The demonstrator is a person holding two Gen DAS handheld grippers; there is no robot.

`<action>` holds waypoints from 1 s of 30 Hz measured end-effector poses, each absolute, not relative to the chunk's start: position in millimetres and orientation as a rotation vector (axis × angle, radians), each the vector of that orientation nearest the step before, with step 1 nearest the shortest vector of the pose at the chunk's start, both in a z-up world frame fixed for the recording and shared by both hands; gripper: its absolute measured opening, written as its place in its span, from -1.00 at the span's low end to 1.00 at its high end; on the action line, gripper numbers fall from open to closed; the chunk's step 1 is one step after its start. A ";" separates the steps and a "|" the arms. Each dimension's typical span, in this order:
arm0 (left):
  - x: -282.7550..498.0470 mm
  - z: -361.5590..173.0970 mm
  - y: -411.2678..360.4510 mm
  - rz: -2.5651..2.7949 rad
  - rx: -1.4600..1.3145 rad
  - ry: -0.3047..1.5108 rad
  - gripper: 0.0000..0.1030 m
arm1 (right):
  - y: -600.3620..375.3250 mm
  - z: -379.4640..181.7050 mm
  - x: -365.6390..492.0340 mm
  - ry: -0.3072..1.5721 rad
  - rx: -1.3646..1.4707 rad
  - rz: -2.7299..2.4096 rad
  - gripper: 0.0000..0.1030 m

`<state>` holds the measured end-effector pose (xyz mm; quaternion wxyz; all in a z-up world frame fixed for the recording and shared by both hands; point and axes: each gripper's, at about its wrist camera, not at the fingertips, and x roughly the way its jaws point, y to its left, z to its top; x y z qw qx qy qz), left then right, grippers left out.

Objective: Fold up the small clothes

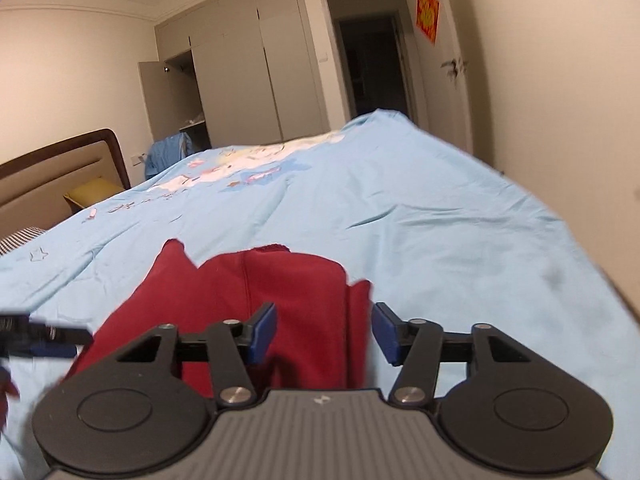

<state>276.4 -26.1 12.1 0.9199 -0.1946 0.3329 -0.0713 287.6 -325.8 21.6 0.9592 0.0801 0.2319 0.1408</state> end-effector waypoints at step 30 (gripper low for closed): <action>278.4 -16.1 -38.9 -0.148 -0.363 0.689 0.95 | -287.0 32.9 343.2 0.500 0.051 0.363 -0.03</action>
